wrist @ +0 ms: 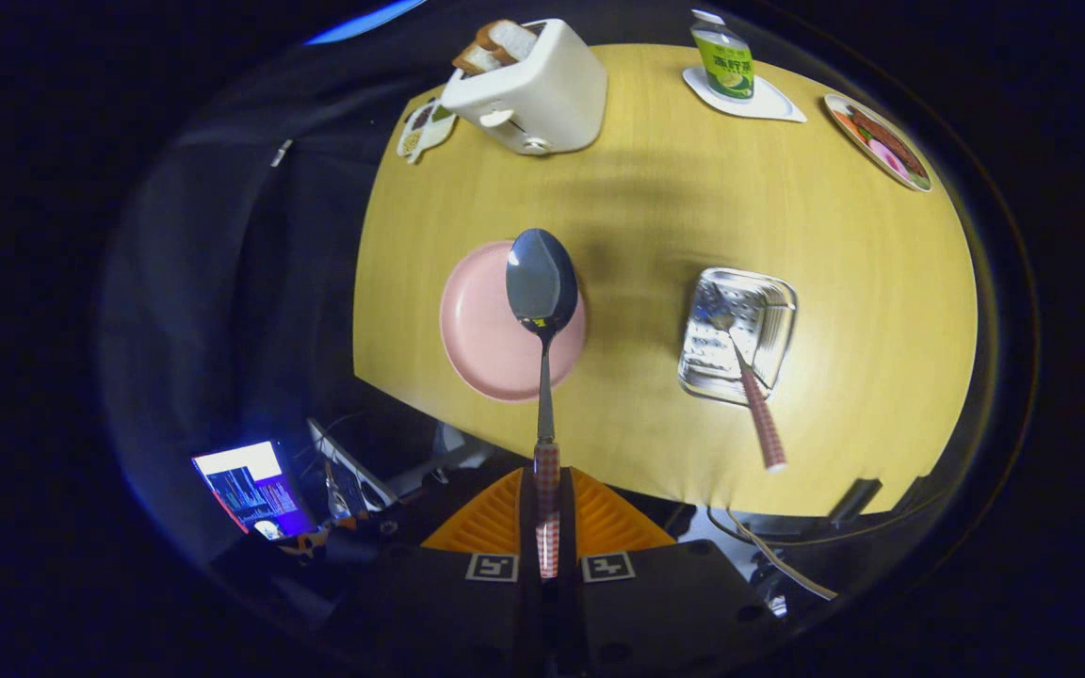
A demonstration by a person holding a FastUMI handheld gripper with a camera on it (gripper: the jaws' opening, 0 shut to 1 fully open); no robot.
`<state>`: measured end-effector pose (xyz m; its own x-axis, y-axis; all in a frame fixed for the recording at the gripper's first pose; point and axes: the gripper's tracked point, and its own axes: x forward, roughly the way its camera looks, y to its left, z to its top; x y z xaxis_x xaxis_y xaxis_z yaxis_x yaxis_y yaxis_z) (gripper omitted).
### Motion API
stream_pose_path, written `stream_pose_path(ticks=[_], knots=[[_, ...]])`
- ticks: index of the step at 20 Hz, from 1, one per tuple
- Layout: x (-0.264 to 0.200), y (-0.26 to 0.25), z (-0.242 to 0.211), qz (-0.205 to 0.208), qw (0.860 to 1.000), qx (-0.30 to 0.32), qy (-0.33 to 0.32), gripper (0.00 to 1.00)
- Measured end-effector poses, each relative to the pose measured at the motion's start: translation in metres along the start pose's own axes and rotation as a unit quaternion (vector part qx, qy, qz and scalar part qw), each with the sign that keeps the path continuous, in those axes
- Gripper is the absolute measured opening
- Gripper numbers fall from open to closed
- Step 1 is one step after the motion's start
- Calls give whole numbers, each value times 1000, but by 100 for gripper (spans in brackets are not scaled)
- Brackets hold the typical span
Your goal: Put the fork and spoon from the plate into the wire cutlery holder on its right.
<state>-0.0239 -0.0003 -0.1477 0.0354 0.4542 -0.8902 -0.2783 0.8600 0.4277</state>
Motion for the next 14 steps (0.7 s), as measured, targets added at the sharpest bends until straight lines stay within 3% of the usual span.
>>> stream_pose_path(ticks=[6,14], knots=[[-16,-69,-16,-70,987,29,143,10],[5,-87,5,-114,956,81,258,10]])
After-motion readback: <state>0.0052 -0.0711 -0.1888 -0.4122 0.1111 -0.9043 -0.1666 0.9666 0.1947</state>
